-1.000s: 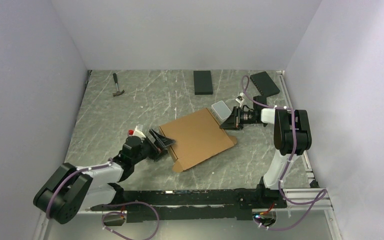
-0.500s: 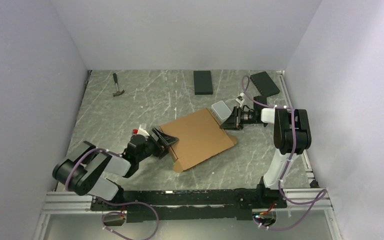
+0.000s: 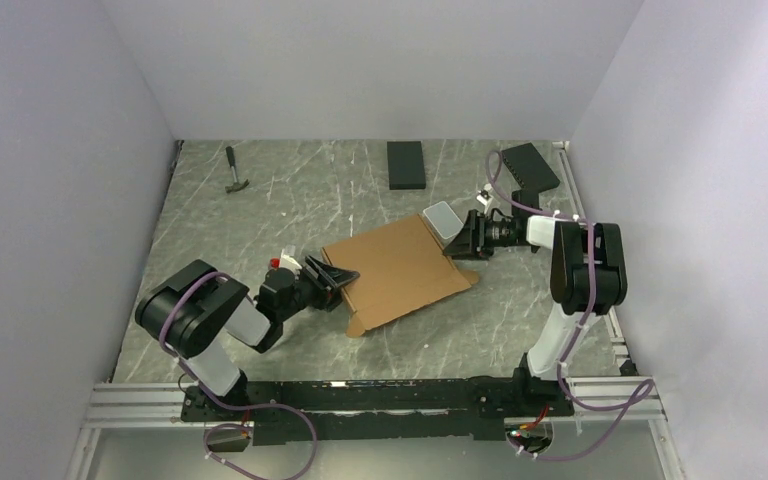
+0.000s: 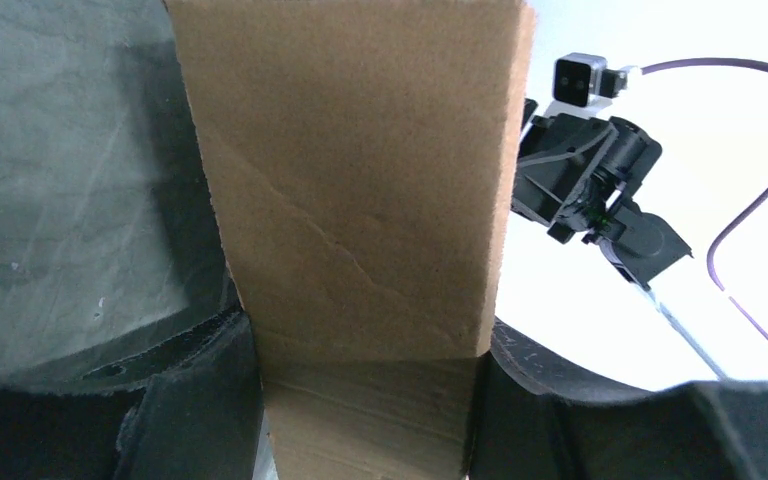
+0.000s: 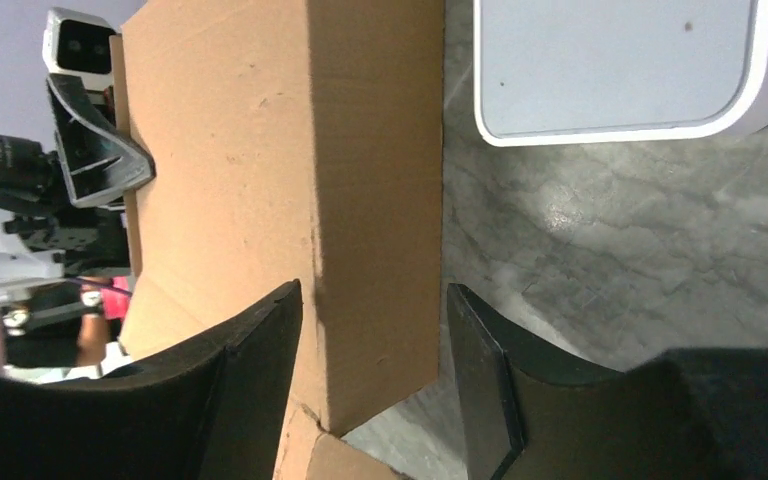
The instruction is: Fold the paper box
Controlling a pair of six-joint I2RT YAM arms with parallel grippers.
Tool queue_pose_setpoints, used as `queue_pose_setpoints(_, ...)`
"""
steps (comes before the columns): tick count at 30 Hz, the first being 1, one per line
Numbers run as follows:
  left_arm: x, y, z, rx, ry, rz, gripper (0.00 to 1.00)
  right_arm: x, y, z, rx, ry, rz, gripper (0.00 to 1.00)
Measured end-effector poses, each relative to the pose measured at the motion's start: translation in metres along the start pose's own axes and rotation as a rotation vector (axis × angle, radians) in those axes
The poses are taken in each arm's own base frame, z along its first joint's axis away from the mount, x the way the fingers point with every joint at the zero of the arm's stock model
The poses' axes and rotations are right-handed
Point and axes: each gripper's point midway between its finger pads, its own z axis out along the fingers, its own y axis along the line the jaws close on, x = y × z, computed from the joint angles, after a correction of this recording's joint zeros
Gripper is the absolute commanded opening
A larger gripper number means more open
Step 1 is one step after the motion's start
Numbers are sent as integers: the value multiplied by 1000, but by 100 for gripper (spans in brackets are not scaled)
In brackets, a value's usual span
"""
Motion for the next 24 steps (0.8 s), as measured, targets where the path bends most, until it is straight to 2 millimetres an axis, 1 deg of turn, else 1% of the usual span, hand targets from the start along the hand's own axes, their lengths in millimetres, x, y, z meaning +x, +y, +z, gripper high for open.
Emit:
queue_pose_setpoints(3,1,0,-1,-4,2,-5,43,-7,4,-8,47,-24,-75,67)
queue_pose_setpoints(7,1,-6,-5,-17,3,-6,44,-22,26,-29,89,-82,-228,75)
queue_pose_setpoints(9,1,-10,-7,-32,5,-5,45,-31,42,-42,106,-121,-347,80)
queue_pose_setpoints(11,0,-15,-7,-52,7,-7,45,-36,60,-54,108,-149,-468,83)
queue_pose_setpoints(12,-1,-17,-6,-69,9,-11,45,-37,71,-60,103,-161,-547,86)
queue_pose_setpoints(13,-2,-21,-5,-82,9,-14,45,-37,82,-65,91,-170,-634,92)
queue_pose_setpoints(14,-3,-26,-4,-100,11,-19,45,-36,91,-69,82,-176,-710,96)
queue_pose_setpoints(15,-4,-29,-4,-111,12,-21,46,-33,103,-71,66,-180,-818,99)
queue_pose_setpoints(16,-5,-33,-3,-128,14,-27,46,-26,112,-72,49,-177,-922,100)
queue_pose_setpoints(20,-6,-44,-4,-176,21,-57,46,25,148,-57,-54,-126,-1362,100)
queue_pose_setpoints(22,-6,-45,-7,-188,21,-76,46,48,159,-48,-109,-93,-1516,100)
queue_pose_setpoints(23,-5,-46,-8,-191,22,-87,46,53,164,-45,-128,-81,-1571,100)
queue_pose_setpoints(24,-5,-46,-10,-194,23,-93,46,55,165,-42,-136,-75,-1610,100)
